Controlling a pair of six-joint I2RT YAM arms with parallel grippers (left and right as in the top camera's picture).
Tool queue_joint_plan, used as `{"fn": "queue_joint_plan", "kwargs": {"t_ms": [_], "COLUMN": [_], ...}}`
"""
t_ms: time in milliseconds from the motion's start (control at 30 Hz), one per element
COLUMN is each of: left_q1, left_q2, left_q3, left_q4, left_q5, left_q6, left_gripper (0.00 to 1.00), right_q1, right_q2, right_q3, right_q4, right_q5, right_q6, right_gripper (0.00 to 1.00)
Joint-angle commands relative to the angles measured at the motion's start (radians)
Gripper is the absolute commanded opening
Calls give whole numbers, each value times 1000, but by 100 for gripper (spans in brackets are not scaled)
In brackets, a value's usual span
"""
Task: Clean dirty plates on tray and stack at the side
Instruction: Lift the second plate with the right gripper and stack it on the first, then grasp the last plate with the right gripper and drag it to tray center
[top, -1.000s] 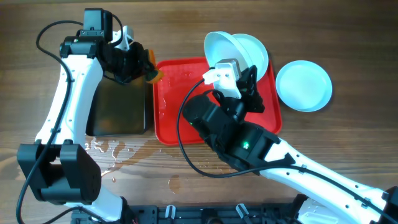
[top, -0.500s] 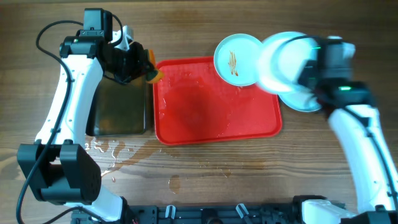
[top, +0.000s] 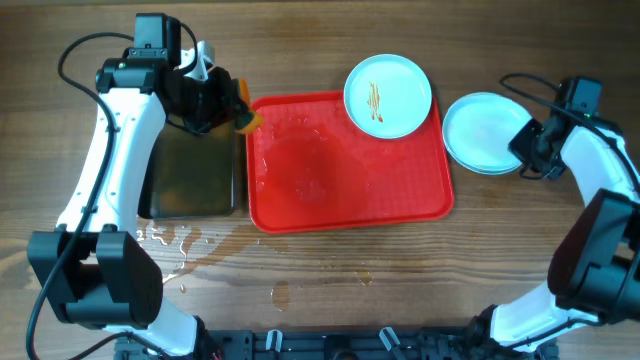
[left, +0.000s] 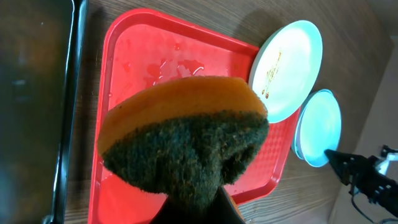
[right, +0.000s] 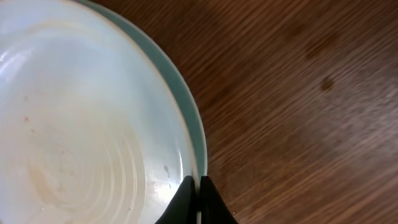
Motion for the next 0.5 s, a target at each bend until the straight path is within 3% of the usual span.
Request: {"fn": "queue_joint_plan", "kwargs": {"t_ms": [0,100,233,367,467], "left_q1": [-4,-4,-4,-4,-4], "left_q2": [6,6,6,6,6], "left_q3": [-1,-1,-1,-1,-1], "left_q4": [4,8,14,22,22], "left_q5": [5,5,5,5,5], "left_q6": [16,16,16,16,16], "left_gripper": [4,4,4,4,4], "right_q1": [0,0,89,309,449], "right_q2": [-3,-53,-111,-83,-20], "right_q3": [12,48,73,71,71], "right_q4": [-5,-23,-2,95,157], "right_q5": [-129,-267,-391,-301,-143], "right_q6": [-55,-93,-77,38,247], "right_gripper": [31,44,50,50,50]}}
